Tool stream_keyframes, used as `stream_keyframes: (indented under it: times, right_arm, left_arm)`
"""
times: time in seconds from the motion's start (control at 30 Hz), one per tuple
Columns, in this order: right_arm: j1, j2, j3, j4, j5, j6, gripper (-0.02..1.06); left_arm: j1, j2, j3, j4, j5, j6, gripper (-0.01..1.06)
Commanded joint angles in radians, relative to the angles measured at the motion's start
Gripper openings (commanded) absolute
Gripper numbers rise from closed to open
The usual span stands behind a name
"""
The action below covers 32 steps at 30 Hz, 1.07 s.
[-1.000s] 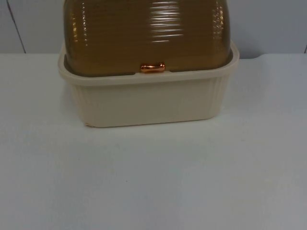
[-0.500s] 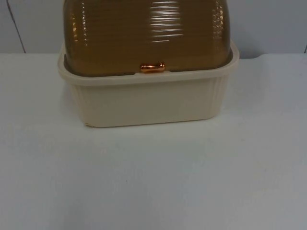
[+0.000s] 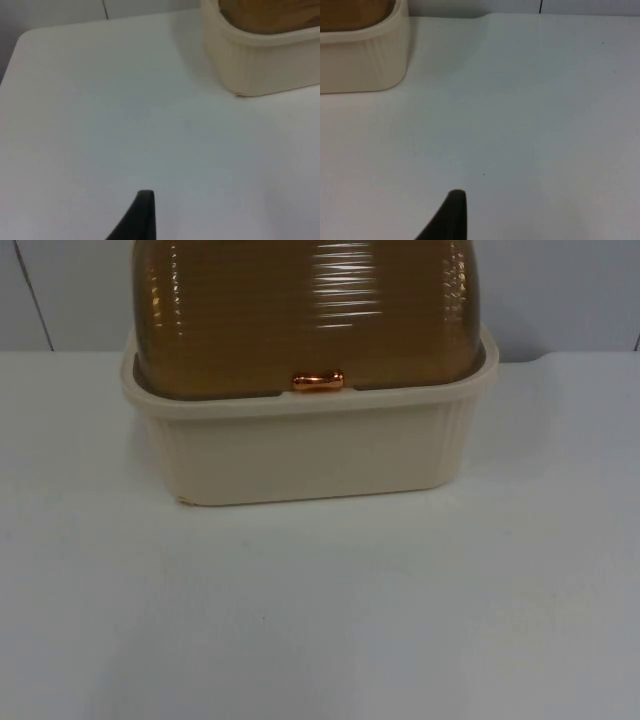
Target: Open the box lid with the left hand, place the block into the box with the right hand, then close the box lid with the left hand.
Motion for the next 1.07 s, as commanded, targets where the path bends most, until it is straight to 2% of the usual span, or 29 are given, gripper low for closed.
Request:
stream_keyframes:
  times: [0.0,1.03]
  right_arm:
    - [0.0,-0.002,0.0,-0.006,-0.005,0.0,1.05]
    - [0.0,-0.002,0.0,-0.001,-0.005,0.018,1.05]
  left_arm:
    - [0.0,-0.003,0.005,0.064,-0.015,-0.11,1.05]
    - [0.0,-0.003,0.005,0.065,-0.015,-0.103,1.05]
